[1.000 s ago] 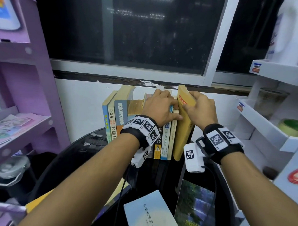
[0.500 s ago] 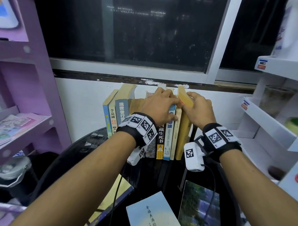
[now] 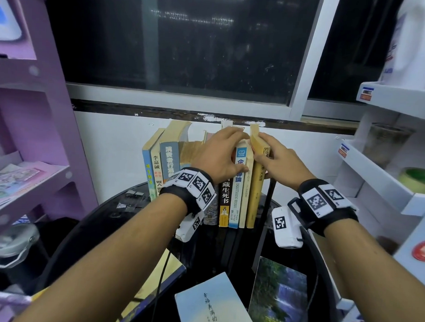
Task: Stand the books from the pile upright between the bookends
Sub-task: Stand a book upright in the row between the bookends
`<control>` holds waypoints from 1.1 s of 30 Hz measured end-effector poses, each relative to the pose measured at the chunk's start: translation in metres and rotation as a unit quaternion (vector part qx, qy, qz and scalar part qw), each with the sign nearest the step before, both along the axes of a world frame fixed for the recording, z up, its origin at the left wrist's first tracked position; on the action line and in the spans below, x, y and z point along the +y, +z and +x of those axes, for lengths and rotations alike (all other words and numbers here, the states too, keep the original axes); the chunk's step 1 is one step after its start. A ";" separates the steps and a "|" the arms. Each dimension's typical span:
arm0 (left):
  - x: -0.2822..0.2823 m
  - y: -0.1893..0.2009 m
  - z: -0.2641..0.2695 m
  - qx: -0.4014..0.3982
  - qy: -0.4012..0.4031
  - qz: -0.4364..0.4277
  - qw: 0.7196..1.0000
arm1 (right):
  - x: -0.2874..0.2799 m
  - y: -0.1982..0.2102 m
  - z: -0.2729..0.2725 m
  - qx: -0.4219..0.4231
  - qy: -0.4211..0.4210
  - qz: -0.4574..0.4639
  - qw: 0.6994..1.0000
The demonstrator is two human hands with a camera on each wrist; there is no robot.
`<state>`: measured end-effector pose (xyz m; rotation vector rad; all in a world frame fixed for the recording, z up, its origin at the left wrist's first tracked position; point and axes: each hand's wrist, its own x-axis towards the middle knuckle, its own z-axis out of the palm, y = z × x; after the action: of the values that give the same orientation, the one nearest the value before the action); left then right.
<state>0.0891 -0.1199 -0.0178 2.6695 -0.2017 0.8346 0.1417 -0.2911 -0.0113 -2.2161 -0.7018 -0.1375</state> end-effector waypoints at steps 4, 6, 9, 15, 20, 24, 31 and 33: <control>0.002 0.006 -0.004 0.026 0.037 0.036 0.998 | -0.003 0.000 0.000 0.030 0.028 0.001 0.999; 0.003 0.008 -0.007 0.042 0.035 0.050 0.997 | -0.004 0.000 0.000 0.028 0.033 -0.022 0.999; 0.004 0.009 -0.008 0.056 0.036 0.049 0.997 | -0.003 -0.004 0.001 0.007 0.035 -0.051 0.998; 0.005 0.005 -0.006 0.052 0.037 0.046 0.997 | -0.002 -0.012 0.000 -0.033 0.029 -0.031 0.999; 0.005 0.003 -0.003 0.047 0.042 0.040 0.997 | -0.001 -0.017 0.001 -0.036 0.032 0.001 0.999; 0.006 0.001 -0.001 0.048 0.043 0.036 0.997 | -0.002 -0.016 0.003 -0.021 0.040 0.001 0.999; 0.006 0.000 -0.002 0.041 0.046 0.028 0.998 | 0.001 -0.016 0.002 -0.026 0.034 -0.017 0.999; 0.004 -0.001 -0.002 0.044 0.043 0.027 0.998 | -0.001 -0.018 0.002 -0.026 0.032 -0.023 0.999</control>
<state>0.0867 -0.1160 -0.0186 2.7766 -0.0892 0.7459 0.1436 -0.2916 -0.0295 -2.2381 -0.8103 -0.1479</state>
